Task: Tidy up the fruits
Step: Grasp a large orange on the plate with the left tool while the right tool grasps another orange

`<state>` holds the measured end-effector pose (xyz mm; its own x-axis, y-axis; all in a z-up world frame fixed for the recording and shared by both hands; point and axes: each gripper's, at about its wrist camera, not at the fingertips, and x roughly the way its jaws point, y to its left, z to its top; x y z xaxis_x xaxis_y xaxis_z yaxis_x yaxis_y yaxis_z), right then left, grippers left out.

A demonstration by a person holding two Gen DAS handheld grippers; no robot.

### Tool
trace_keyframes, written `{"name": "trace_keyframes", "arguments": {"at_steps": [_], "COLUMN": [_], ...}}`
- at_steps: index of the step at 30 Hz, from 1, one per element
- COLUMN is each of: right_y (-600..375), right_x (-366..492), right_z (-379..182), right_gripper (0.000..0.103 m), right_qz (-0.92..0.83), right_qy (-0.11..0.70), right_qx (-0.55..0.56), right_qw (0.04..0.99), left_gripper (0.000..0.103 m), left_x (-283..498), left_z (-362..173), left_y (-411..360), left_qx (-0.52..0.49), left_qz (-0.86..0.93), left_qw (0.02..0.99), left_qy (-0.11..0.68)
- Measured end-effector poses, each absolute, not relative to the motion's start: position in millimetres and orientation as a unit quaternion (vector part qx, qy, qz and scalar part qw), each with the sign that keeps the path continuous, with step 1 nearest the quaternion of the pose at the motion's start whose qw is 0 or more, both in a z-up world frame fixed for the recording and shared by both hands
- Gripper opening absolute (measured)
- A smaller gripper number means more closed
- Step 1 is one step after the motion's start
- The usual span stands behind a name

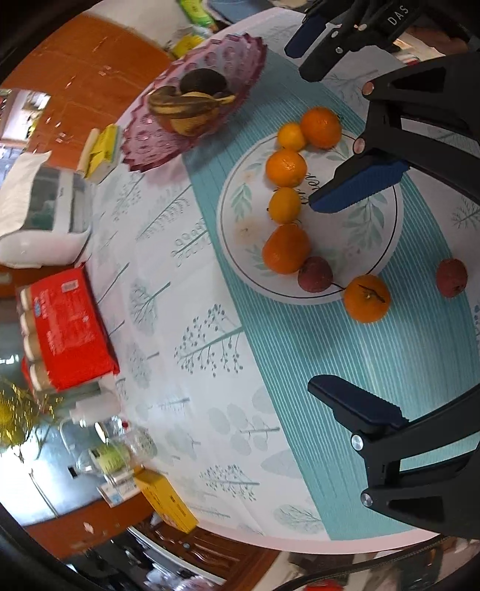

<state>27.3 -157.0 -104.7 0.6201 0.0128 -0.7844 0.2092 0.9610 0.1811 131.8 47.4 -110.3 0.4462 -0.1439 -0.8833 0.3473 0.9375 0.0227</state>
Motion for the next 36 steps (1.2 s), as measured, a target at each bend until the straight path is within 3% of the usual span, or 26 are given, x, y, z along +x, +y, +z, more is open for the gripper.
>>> {"name": "trace_keyframes", "arguments": {"at_steps": [20,28,36], "right_y": [-146,-146,-144], "right_x": [41,49,56], "right_z": [-149,-158,-166], "right_gripper": [0.065,0.065,0.065], "right_qz": [-0.056,-0.050,-0.047], "right_qy": [0.481,0.493,0.502], "right_qx": [0.149,0.147,0.141], "right_qw": [0.862,0.856,0.852], "left_gripper": [0.088,0.068,0.065], "left_x": [162,166,168], "left_z": [-161,-177,-182], "left_y": [10,-6,-11], "left_qx": [0.134,0.159,0.175], "left_qz": [-0.216,-0.231,-0.226], "left_qw": [0.802,0.785,0.789], "left_qy": [0.541,0.552,0.544]}}
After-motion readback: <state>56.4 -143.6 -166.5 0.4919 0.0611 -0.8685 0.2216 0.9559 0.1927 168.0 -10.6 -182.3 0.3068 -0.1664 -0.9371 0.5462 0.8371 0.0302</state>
